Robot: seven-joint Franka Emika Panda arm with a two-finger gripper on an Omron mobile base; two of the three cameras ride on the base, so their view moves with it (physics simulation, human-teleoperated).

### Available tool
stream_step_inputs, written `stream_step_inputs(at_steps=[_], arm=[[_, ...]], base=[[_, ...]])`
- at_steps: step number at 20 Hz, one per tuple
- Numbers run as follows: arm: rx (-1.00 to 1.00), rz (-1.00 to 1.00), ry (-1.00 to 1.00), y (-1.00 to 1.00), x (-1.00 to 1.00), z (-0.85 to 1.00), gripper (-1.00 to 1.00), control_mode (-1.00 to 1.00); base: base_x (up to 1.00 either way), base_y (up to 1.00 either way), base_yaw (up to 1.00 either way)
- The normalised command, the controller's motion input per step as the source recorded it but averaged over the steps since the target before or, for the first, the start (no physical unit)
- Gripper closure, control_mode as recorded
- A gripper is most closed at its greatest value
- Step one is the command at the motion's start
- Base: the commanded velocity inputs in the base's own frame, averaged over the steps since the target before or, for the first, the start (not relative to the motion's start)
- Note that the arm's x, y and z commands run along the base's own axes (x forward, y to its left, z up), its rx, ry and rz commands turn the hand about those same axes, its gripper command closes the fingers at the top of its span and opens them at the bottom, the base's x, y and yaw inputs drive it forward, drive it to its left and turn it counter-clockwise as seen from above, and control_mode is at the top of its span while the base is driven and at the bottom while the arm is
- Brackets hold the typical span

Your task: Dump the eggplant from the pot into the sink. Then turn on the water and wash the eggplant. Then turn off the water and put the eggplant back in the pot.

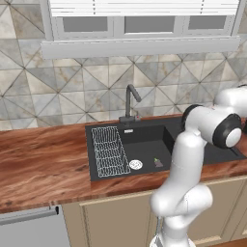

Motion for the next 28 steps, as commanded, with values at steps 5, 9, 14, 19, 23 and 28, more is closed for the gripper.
stream_step_inputs(at_steps=[5, 9, 14, 19, 23, 28], arm=[[0.00, -0.14, -0.02, -0.19, 0.04, -0.45, 1.00, -1.00], [0.00, -0.11, -0.05, -0.20, 0.18, -0.38, 1.00, -1.00], [-0.03, -0.07, -0.05, -0.06, 0.29, -0.38, 1.00, -1.00], [-0.05, -0.03, -0.04, 0.00, 0.30, -0.40, 1.00, -1.00], [-0.10, -0.01, -0.01, 0.00, 0.23, -0.39, 1.00, -1.00], [-0.12, -0.02, 0.00, 0.00, 0.25, -0.36, 1.00, -1.00]], base=[[0.00, 0.00, 0.00], [0.00, 0.00, 0.00], [0.00, 0.00, 0.00], [0.00, 0.00, 0.00], [0.00, 0.00, 0.00], [0.00, 0.00, 0.00]])
